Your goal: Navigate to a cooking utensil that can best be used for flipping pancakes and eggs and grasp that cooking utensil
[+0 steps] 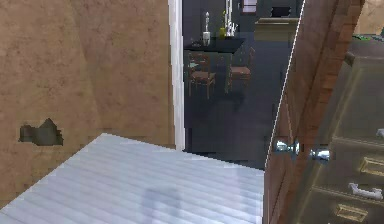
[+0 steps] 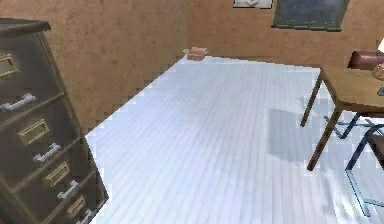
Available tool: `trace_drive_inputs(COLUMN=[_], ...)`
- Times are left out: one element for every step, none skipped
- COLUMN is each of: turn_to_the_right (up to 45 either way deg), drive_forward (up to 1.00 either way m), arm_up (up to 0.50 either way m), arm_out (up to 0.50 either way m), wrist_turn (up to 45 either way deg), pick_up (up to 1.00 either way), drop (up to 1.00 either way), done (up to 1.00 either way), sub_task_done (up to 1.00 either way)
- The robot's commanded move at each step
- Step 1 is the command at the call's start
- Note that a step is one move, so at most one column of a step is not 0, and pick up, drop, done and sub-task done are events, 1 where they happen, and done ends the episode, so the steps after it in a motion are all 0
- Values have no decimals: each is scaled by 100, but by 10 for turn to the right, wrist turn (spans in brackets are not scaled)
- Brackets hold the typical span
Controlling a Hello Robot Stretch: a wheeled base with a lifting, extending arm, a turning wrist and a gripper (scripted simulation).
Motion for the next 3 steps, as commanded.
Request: trace_drive_inputs(turn_to_the_right=[-30, 0, 240], drive_forward=[0, 70, 0], arm_up=[0, 0, 0], arm_out=[0, 0, 0], wrist_turn=[0, 0, 0], pick_up=[0, 0, 0], drop=[0, 0, 0], done=[0, 0, 0], sub_task_done=[0, 0, 0])
